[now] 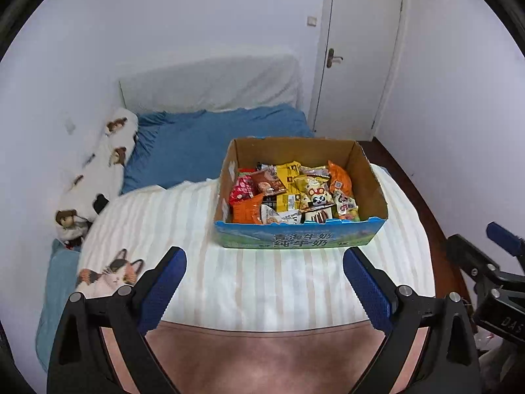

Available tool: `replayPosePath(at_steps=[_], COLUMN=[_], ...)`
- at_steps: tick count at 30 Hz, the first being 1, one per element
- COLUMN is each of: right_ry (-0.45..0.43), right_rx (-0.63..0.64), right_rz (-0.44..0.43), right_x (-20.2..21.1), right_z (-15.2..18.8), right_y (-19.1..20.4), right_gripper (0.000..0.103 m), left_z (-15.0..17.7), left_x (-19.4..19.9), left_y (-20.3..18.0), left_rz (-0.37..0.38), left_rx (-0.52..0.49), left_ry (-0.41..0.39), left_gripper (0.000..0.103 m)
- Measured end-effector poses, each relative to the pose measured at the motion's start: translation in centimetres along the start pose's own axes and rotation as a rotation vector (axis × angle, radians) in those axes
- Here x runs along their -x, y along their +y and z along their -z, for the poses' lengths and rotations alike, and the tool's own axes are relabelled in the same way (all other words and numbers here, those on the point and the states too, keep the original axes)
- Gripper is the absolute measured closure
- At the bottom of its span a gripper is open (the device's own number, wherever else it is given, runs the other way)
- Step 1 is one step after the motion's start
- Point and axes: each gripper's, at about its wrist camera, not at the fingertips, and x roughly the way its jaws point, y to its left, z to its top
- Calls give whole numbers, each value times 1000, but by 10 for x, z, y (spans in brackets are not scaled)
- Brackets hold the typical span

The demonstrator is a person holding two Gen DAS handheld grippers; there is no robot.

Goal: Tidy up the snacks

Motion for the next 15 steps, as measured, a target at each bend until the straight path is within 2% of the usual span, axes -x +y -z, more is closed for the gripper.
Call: replayPosePath(at_steps=[8,15], right_ry=[-46,-49], right_rx=[14,19], right_rz=[-7,-27], right_x=[56,69], right_z=[17,24], right_y=[3,5], right_gripper=[1,1], left_z=[18,26], left_x=[36,47], left_y=[-3,1], left_rz=[-7,-9], left_rx=[2,20], left_ry=[-41,-44], left_gripper=[5,5])
